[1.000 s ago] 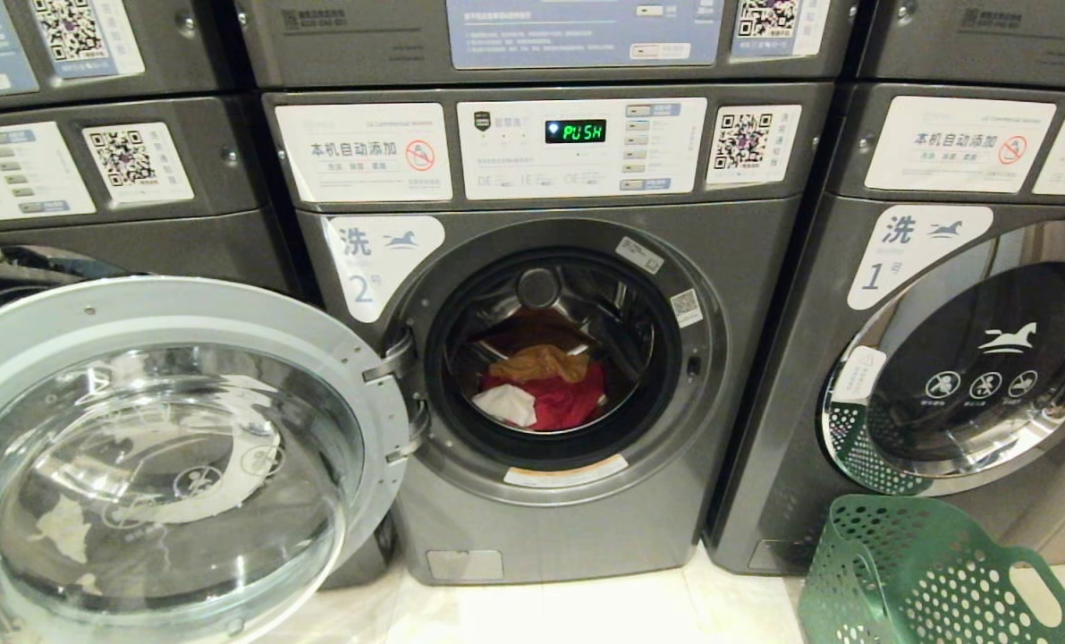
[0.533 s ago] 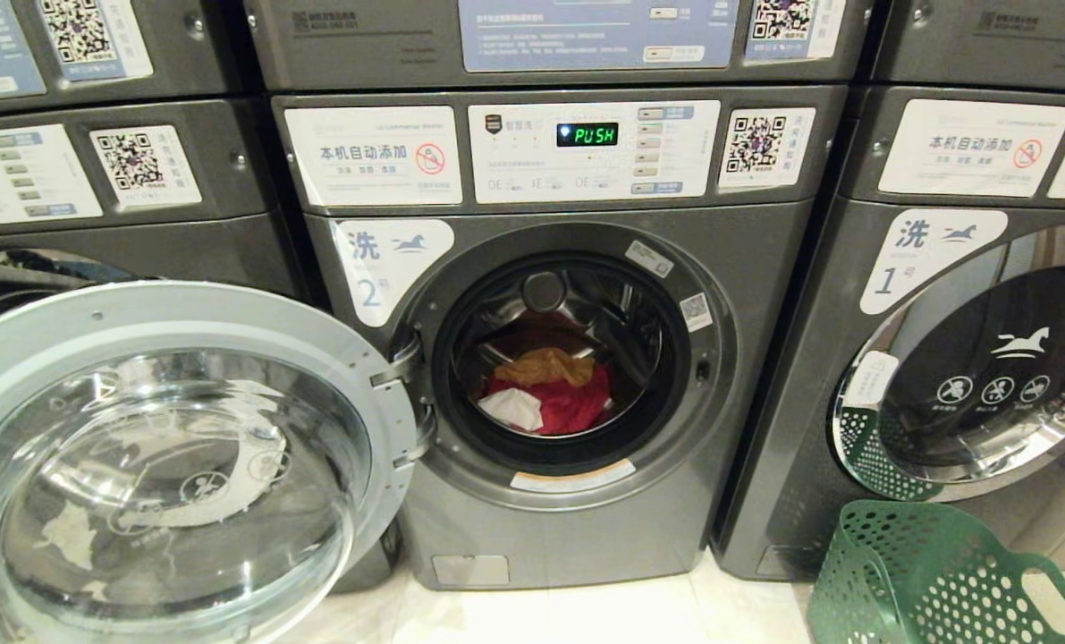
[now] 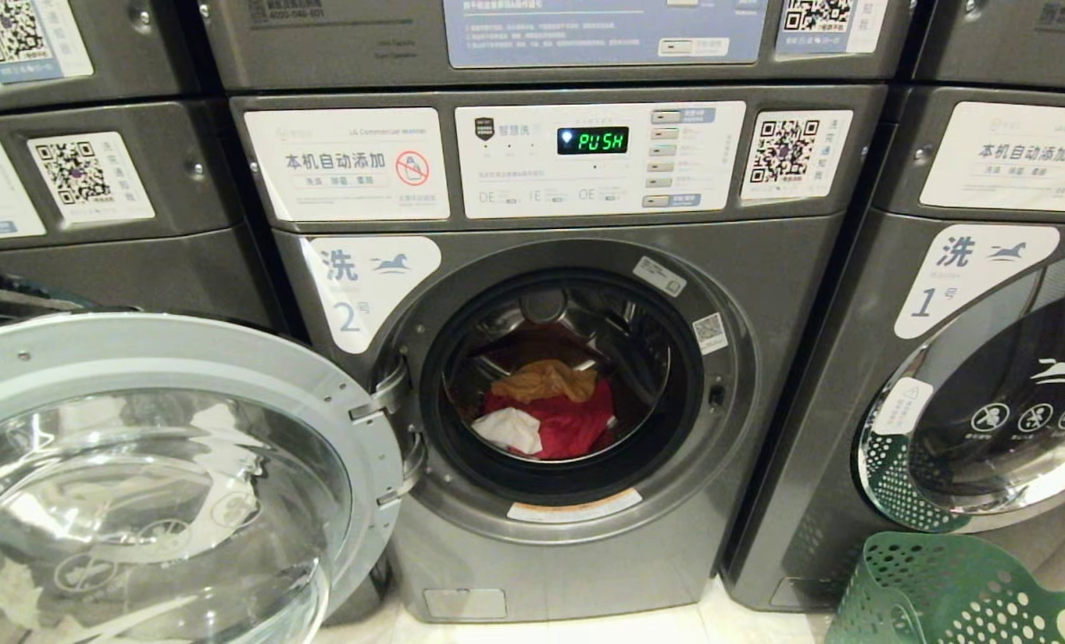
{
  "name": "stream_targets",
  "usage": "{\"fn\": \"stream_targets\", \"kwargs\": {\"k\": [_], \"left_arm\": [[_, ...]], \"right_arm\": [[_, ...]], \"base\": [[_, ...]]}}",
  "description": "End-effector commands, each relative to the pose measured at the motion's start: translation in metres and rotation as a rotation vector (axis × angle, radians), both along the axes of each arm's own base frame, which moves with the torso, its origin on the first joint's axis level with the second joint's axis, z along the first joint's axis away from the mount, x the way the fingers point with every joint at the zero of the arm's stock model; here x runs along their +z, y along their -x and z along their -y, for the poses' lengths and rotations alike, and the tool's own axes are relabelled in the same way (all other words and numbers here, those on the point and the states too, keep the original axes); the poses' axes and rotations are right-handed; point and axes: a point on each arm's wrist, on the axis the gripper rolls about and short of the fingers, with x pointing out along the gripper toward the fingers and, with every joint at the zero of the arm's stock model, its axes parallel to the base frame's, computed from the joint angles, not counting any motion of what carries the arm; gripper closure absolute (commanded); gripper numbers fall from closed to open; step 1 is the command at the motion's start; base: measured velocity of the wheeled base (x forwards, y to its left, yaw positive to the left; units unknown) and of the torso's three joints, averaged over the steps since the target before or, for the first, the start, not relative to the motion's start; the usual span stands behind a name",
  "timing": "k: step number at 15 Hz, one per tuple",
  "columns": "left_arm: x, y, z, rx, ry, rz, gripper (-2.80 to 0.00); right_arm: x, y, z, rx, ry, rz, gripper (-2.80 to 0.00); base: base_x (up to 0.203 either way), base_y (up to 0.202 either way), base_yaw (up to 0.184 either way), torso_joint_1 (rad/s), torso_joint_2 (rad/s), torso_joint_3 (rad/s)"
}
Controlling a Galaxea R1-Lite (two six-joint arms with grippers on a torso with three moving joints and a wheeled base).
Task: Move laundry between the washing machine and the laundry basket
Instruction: Pick a cloth and place it into the basket
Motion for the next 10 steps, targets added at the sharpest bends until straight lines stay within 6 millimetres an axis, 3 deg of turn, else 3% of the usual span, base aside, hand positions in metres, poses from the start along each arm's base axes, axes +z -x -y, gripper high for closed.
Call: {"fn": "stream_targets", "kwargs": {"k": [1,10], "left_arm": [[-0.0001,0.0000,0.0000,0.001,0.001,0.000,0.00],[0.0002,0.0000,0.0000,0.001,-0.005,0.003,0.00]], "right_arm": [[-0.0001,-0.0001,0.0000,0.001,-0.005,-0.003,0.00],[0.0003,0.0000,0.0008,-0.040,-0.062,-0.002,0.00]], "base": [[0.000,0.000,0.000,0.000,0.00,0.000],[0.000,0.000,0.000,0.000,0.00,-0.005]]}}
